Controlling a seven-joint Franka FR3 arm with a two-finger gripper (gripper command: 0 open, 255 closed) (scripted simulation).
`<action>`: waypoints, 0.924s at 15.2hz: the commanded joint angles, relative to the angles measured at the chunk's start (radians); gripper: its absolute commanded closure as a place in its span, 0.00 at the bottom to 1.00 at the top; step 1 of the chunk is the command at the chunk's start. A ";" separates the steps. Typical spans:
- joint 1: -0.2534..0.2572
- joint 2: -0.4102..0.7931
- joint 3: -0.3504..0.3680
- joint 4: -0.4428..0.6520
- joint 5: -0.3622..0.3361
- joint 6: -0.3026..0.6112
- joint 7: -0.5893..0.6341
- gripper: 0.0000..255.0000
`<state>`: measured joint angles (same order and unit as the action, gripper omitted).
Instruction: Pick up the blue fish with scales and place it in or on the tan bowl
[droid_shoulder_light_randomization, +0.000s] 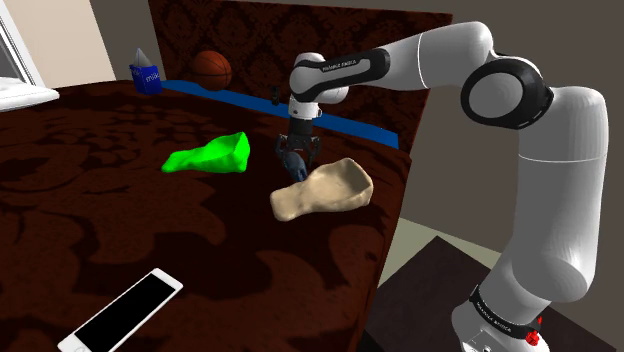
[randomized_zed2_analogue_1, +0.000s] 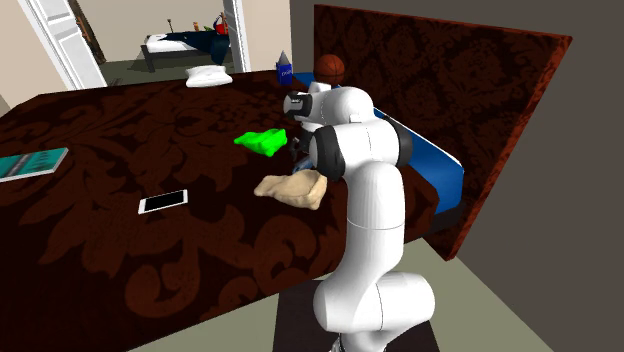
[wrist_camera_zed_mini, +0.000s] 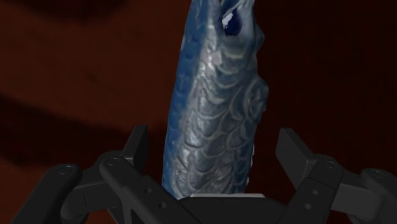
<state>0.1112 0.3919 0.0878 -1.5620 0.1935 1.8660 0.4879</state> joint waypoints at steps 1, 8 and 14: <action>0.000 0.000 0.000 -0.003 0.000 0.004 0.000 0.00; 0.000 0.000 0.000 -0.003 0.000 0.004 0.000 1.00; 0.000 0.000 0.000 -0.003 0.000 0.004 0.000 1.00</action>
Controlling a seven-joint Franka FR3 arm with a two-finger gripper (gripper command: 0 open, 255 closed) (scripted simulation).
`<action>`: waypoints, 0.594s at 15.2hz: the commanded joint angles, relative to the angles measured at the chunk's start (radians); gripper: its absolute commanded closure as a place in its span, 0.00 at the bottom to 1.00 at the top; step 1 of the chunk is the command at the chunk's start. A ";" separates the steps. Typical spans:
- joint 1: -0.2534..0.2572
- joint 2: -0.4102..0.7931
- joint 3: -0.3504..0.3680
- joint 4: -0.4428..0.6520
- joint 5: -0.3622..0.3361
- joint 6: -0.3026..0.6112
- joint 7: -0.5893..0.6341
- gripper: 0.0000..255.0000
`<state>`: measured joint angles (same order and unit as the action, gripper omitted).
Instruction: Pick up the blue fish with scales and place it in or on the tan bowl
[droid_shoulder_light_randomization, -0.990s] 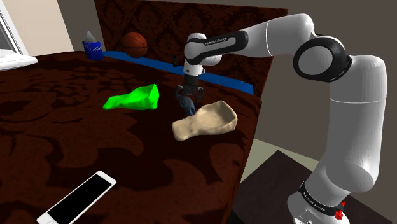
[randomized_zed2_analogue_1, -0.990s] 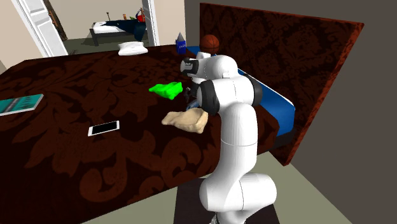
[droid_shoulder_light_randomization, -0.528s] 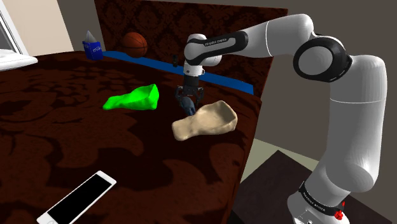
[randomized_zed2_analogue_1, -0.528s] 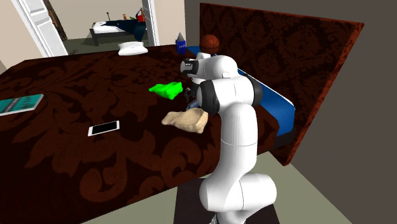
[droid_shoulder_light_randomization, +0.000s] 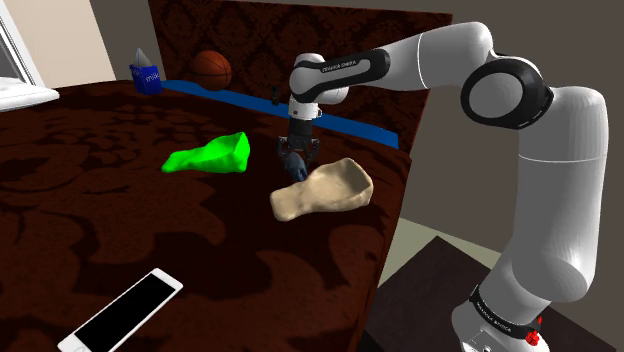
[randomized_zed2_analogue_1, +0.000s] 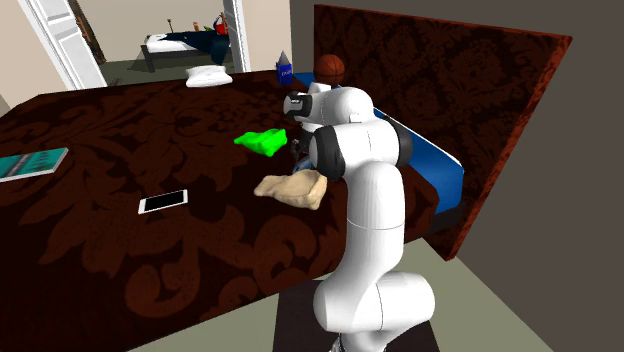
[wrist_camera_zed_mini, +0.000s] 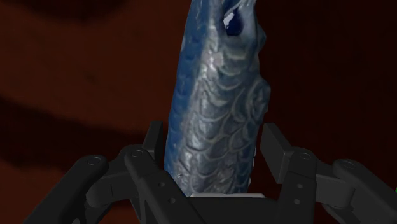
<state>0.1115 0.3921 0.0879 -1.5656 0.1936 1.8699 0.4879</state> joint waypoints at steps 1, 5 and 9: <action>0.000 0.000 0.000 0.000 0.000 0.000 0.000 1.00; -0.001 -0.009 0.000 0.028 -0.001 -0.036 0.007 1.00; -0.001 -0.017 0.000 0.069 -0.003 -0.084 0.016 1.00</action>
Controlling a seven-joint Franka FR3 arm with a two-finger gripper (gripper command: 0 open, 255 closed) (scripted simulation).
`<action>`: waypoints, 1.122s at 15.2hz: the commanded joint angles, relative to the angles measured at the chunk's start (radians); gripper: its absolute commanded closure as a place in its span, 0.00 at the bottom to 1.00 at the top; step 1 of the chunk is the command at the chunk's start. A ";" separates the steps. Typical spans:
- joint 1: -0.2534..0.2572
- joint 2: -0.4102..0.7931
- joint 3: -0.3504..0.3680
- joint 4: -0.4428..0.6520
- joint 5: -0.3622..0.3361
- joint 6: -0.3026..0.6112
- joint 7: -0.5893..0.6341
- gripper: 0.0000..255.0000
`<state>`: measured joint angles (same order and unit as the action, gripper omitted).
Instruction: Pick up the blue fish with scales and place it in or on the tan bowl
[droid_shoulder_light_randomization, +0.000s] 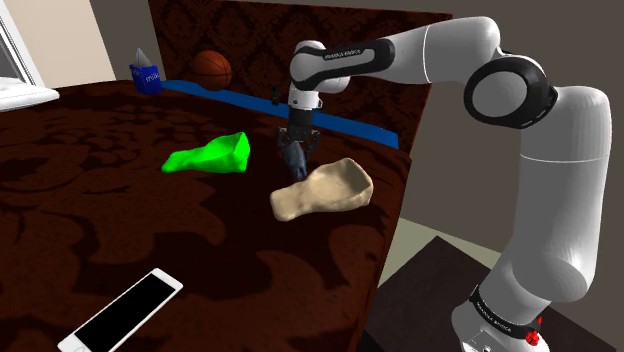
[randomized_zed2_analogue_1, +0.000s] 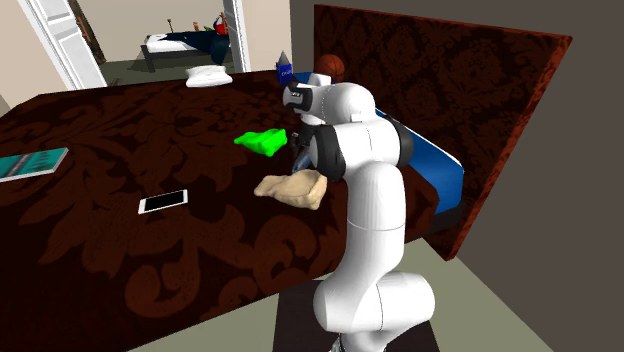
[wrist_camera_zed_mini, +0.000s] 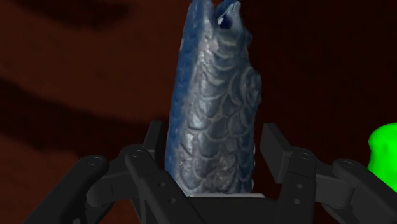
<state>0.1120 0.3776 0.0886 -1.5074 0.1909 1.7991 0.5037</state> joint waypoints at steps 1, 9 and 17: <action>-0.002 -0.004 -0.001 0.022 -0.001 -0.026 0.002 1.00; -0.003 -0.008 0.000 0.123 -0.004 -0.129 0.022 1.00; -0.004 0.007 0.001 0.252 -0.006 -0.241 0.043 1.00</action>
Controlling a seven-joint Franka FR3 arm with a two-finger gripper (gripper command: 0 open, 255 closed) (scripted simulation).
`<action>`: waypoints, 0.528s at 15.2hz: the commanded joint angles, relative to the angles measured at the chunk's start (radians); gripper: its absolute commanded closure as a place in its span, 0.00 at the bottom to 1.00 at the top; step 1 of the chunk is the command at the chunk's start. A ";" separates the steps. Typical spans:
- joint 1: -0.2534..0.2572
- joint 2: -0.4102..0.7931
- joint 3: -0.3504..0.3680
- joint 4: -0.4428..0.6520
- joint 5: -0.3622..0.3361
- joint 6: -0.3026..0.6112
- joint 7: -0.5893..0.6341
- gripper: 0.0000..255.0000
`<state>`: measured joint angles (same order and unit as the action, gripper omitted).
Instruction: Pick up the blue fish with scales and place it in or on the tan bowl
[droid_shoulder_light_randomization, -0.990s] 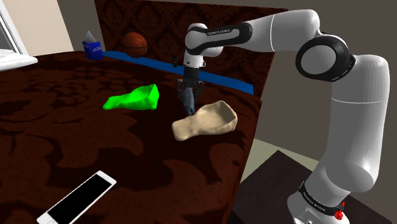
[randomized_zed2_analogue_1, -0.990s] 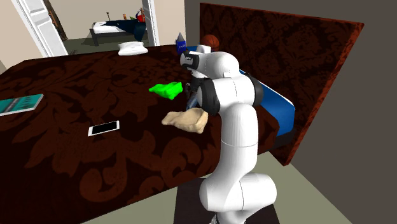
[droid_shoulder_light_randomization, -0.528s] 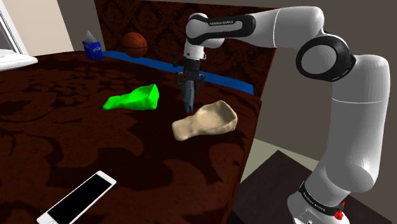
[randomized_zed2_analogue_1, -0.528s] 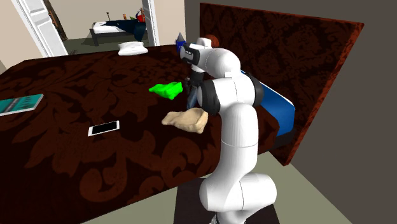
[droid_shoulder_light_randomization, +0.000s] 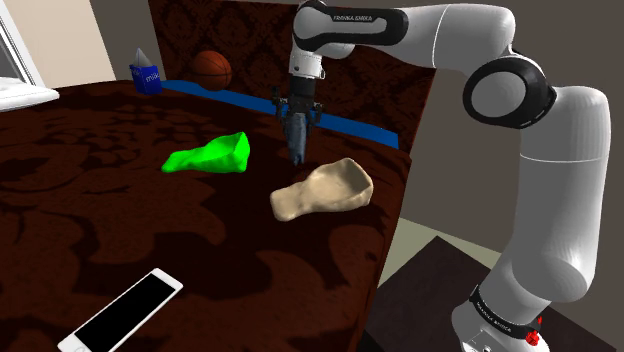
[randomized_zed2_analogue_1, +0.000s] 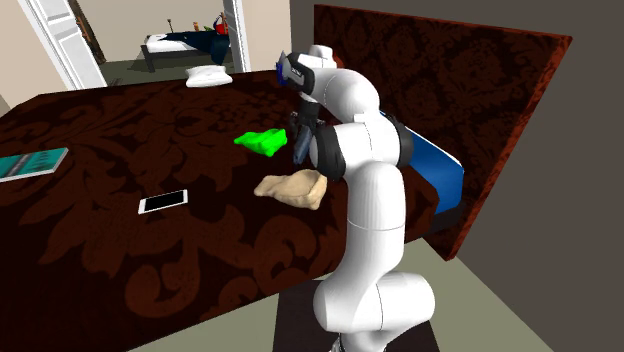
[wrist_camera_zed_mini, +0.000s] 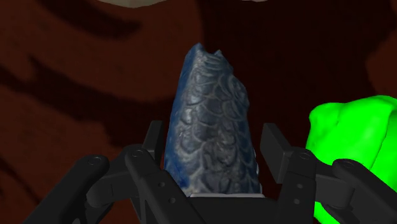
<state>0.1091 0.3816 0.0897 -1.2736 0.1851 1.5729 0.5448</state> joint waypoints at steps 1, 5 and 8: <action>-0.001 0.006 0.000 0.037 0.000 -0.030 0.005 1.00; 0.000 0.024 0.001 0.119 -0.002 -0.092 0.017 1.00; 0.000 0.044 0.002 0.190 -0.003 -0.143 0.027 1.00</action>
<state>0.1106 0.4219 0.0920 -1.1023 0.1826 1.4448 0.5709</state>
